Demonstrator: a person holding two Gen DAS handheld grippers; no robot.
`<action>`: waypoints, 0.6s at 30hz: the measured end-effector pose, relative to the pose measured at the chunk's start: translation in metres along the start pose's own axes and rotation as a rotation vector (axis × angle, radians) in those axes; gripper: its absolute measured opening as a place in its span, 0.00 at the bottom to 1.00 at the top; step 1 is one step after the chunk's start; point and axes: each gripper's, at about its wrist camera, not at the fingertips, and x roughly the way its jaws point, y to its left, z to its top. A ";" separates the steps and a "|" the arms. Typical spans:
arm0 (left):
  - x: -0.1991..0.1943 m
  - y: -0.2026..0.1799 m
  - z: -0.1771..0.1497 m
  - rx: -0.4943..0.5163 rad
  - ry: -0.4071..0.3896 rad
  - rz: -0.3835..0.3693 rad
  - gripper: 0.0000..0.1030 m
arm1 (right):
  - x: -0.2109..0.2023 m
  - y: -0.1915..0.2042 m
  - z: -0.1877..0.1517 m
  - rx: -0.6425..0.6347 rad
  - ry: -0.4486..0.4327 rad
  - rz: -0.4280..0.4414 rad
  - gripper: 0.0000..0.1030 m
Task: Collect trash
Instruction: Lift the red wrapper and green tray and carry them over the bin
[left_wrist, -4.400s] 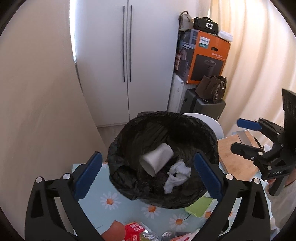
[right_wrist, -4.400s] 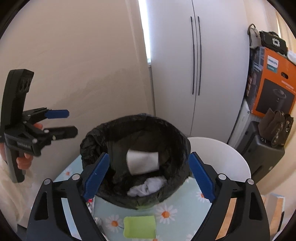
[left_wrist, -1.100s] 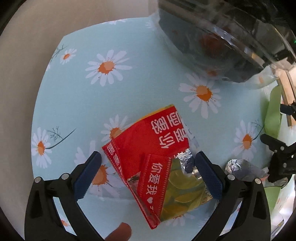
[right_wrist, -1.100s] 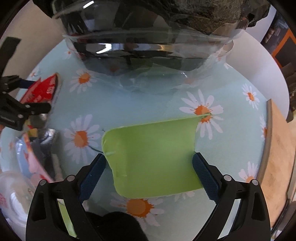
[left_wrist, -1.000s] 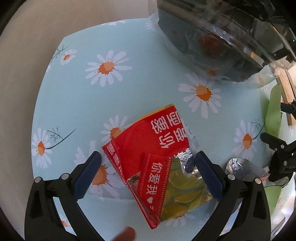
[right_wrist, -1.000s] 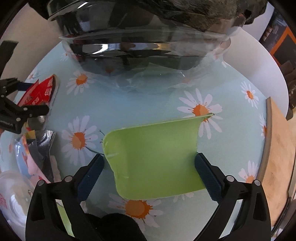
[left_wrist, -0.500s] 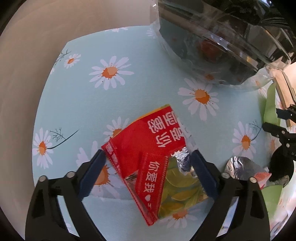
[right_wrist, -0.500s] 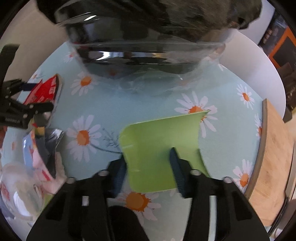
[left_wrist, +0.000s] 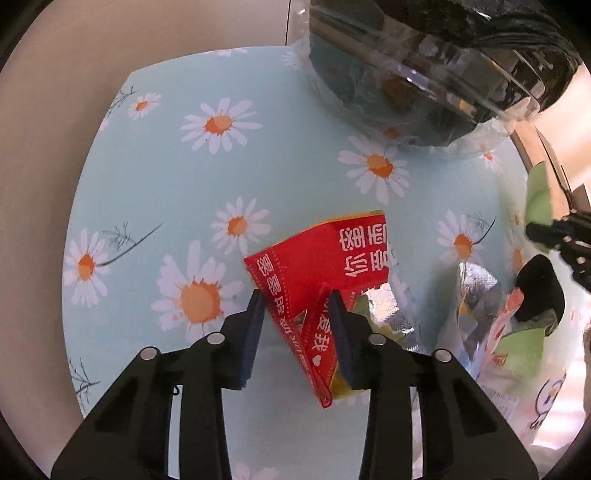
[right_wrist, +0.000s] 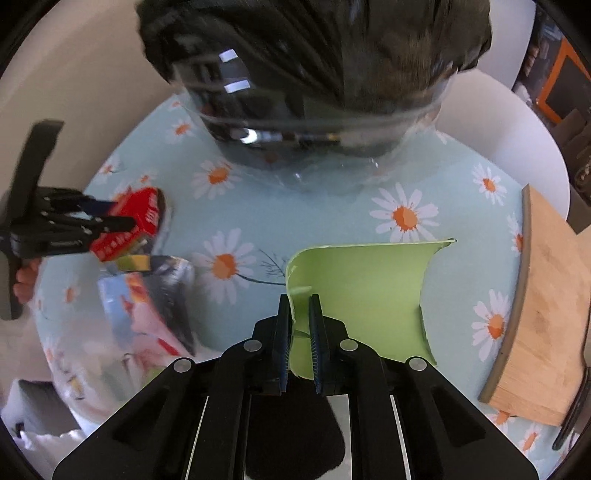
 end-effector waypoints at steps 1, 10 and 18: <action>-0.001 0.000 -0.003 0.001 0.000 0.000 0.31 | -0.005 0.001 0.000 -0.002 -0.009 -0.001 0.09; -0.011 0.001 -0.025 0.010 0.005 0.013 0.19 | -0.039 0.001 -0.005 -0.013 -0.060 -0.005 0.09; -0.010 -0.012 -0.035 -0.017 -0.012 -0.002 0.51 | -0.041 0.008 -0.014 -0.017 -0.058 -0.018 0.09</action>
